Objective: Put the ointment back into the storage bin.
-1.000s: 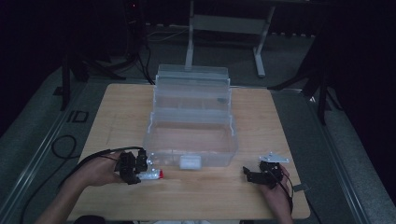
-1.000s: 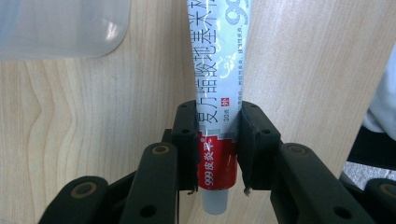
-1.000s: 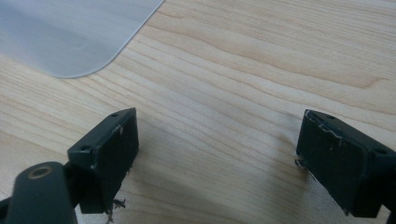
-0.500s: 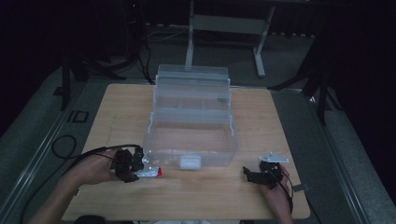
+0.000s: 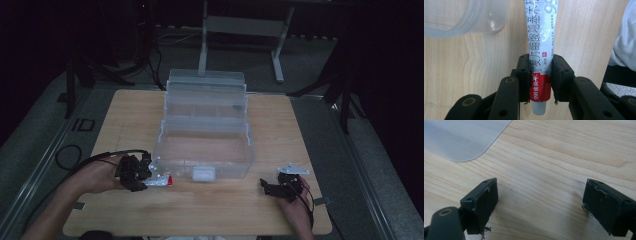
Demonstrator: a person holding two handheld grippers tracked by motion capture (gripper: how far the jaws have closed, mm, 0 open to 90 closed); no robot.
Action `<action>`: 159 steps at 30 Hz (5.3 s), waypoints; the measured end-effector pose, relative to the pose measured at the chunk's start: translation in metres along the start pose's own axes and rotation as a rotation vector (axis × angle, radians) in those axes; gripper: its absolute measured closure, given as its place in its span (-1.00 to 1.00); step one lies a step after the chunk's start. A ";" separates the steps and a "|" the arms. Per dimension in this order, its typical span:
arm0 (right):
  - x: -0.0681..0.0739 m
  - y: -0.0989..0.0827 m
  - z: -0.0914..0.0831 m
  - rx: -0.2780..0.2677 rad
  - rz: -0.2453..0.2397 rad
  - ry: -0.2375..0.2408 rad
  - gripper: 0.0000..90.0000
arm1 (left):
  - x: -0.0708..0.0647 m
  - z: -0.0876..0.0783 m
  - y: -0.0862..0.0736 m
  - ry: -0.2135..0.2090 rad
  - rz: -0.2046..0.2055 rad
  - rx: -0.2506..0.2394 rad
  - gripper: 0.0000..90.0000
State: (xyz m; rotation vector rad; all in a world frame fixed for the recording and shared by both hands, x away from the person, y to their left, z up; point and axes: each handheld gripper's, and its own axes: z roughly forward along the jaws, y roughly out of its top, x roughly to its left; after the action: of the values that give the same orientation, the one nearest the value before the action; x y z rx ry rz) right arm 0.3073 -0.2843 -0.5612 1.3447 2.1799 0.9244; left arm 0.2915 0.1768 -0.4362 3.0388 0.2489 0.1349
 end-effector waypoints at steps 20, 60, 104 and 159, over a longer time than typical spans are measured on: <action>0.000 0.000 0.000 0.000 0.000 0.000 -0.72 | 0.008 -0.023 0.002 0.018 0.007 -0.022 0.57; 0.000 0.000 0.000 0.000 0.001 0.000 -0.72 | 0.035 -0.064 0.019 0.045 0.020 -0.048 0.57; 0.000 0.000 0.000 0.000 0.000 0.000 -0.72 | 0.058 -0.064 0.042 0.038 0.042 -0.052 0.57; 0.000 0.000 0.000 -0.001 0.000 -0.001 -0.72 | 0.074 -0.053 0.075 0.019 0.063 -0.039 0.57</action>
State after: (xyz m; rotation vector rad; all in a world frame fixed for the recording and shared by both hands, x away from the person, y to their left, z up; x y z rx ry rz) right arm 0.3074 -0.2843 -0.5612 1.3443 2.1788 0.9247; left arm 0.3715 0.1203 -0.3709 3.0088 0.1505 0.1712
